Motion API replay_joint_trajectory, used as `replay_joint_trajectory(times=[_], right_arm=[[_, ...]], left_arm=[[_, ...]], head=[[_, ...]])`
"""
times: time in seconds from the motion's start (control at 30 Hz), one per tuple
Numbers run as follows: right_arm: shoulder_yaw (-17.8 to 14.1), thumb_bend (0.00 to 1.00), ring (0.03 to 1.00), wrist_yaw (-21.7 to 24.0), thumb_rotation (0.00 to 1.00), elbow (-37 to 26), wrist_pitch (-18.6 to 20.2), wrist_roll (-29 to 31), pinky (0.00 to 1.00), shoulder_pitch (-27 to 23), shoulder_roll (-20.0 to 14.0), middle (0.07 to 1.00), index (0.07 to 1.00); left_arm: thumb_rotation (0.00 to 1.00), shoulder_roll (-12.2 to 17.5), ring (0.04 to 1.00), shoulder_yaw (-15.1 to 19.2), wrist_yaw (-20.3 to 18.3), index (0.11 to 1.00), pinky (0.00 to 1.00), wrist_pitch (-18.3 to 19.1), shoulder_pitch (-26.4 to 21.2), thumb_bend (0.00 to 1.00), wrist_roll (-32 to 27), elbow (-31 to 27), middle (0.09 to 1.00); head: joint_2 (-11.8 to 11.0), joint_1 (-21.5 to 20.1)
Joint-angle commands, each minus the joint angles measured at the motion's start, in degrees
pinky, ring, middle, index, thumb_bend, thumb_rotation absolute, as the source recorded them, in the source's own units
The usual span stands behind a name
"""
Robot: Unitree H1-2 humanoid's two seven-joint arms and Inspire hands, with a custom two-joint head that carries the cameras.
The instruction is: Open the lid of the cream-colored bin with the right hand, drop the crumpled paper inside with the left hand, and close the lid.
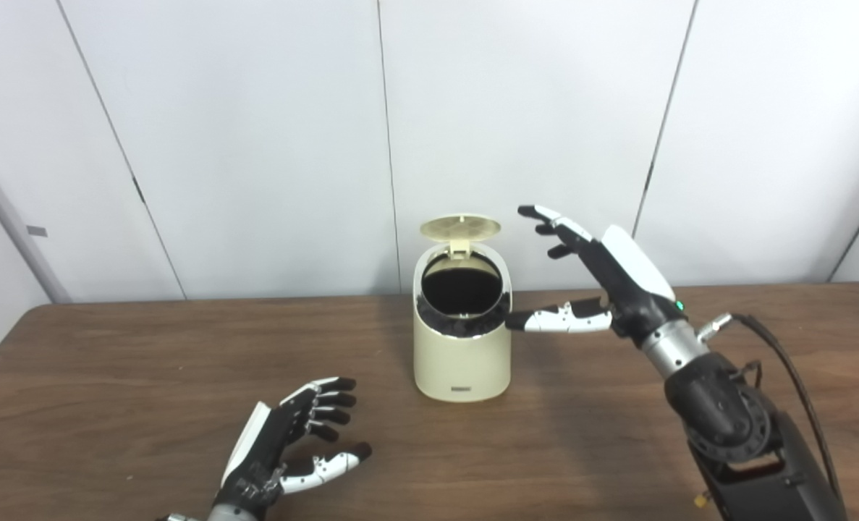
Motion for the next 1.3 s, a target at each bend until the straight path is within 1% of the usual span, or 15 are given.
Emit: replay_joint_trajectory(times=[0.0, 0.1, 0.23, 0.3, 0.37, 0.43, 0.5, 0.63, 0.7, 0.8, 1.03, 1.13, 1.2, 1.27], right_arm=[[-0.09, 0.76, 0.808, -0.35, 0.47, -1.74, 0.01, -0.82, 0.65, -4.15, -0.25, 0.879, 0.885], [0.04, 0.77, 0.798, 0.55, 0.44, -1.45, 0.86, -0.61, 0.62, -5.55, -0.03, 0.882, 0.88], [0.92, 0.74, 0.839, 2.46, 0.42, -1.13, 2.21, -0.53, 0.66, -7.52, -0.36, 0.912, 0.889], [1.73, 0.72, 0.851, 4.06, 0.45, -1.35, 3.77, -1.06, 0.68, -8.53, -0.79, 0.925, 0.906], [2.16, 0.71, 0.854, 4.82, 0.44, -1.18, 4.09, -1.19, 0.68, -9.51, -0.91, 0.924, 0.906], [2.41, 0.73, 0.857, 5.11, 0.42, -0.87, 3.99, -1.37, 0.68, -10.33, -0.83, 0.914, 0.895], [3.07, 0.74, 0.861, 5.6, 0.43, -0.2, 3.52, -2.07, 0.67, -11.26, -1.14, 0.908, 0.889], [4.78, 0.73, 0.875, 5.52, 0.48, 2.11, 1.22, -3.76, 0.72, -13.22, -1.99, 0.899, 0.87], [5.7, 0.72, 0.87, 5.45, 0.51, 2.79, 0.84, -4.95, 0.75, -13.93, -2.26, 0.884, 0.85], [6.22, 0.72, 0.868, 5.58, 0.52, 3.31, 0.86, -5.3, 0.77, -14.53, -2.14, 0.869, 0.832], [7.01, 0.71, 0.848, 5.84, 0.5, 4.1, -0.65, -4.96, 0.72, -15.47, -1.91, 0.839, 0.806], [7.33, 0.71, 0.846, 6.56, 0.51, 3.42, -0.13, -5.33, 0.71, -15.58, -1.85, 0.821, 0.782], [7.38, 0.72, 0.854, 7.13, 0.53, 2.86, 0.56, -5.49, 0.72, -15.54, -1.76, 0.799, 0.759], [7.24, 0.72, 0.869, 7.6, 0.54, 2.27, 1.05, -5.44, 0.74, -15.26, -1.67, 0.779, 0.737]], left_arm=[[0.06, 0.61, 0.687, 0.43, 0.4, 0.782, 0.59, -1.95, 0.07, 0.62, -0.46, 0.25, 0.744], [0.06, 0.75, 0.687, 0.29, 0.48, 0.783, 0.59, -2.71, 0.56, 0.62, 0.04, 0.89, 0.746], [0.04, 0.52, 0.682, 0.45, 0.6, 0.779, 0.59, -3.51, 1.19, 0.63, -0.33, 1.63, 0.742], [0.03, 0.41, 0.686, 0.5, 0.7, 0.779, 0.59, -3.73, 1.46, 0.63, -0.41, 1.83, 0.741], [0.01, 0.26, 0.697, 0.62, 0.68, 0.78, 0.59, -3.52, 1.69, 0.63, -0.9, 1.74, 0.745], [0.0, 0.12, 0.701, 0.63, 0.75, 0.782, 0.6, -2.85, 1.87, 0.64, -1.01, 1.32, 0.748], [0.0, 0.08, 0.702, 0.62, 0.76, 0.784, 0.6, -2.8, 1.96, 0.64, -1.07, 1.32, 0.749], [0.0, -0.01, 0.692, 0.58, 0.85, 0.783, 0.59, -3.07, 1.96, 0.64, -0.89, 1.37, 0.743], [0.01, 0.0, 0.694, 0.56, 0.74, 0.784, 0.59, -3.04, 1.96, 0.63, -0.94, 1.34, 0.744], [0.03, 0.05, 0.702, 0.49, 0.69, 0.778, 0.61, -3.08, 1.9, 0.63, -0.75, 1.32, 0.748], [0.07, 0.13, 0.704, 0.37, 0.84, 0.758, 0.62, -3.04, 1.7, 0.65, -0.14, 1.36, 0.748], [0.07, 0.11, 0.7, 0.37, 0.73, 0.757, 0.61, -2.9, 1.8, 0.65, -0.27, 0.99, 0.746], [0.08, 0.1, 0.698, 0.34, 0.67, 0.757, 0.61, -2.84, 1.82, 0.65, -0.3, 0.8, 0.747], [0.07, 0.09, 0.697, 0.32, 0.78, 0.756, 0.61, -2.78, 1.81, 0.64, -0.08, 0.65, 0.745]], head=[[0.05, -0.04], [-0.02, 0.14], [-0.1, 0.17], [-0.04, 0.38], [-0.03, 0.47], [-0.06, 0.54], [-0.07, 0.51], [-0.13, 0.61], [-0.13, 0.64], [-0.14, 0.71], [-0.14, 0.71], [0.1, 0.79], [0.19, 0.85], [0.37, 0.93]])
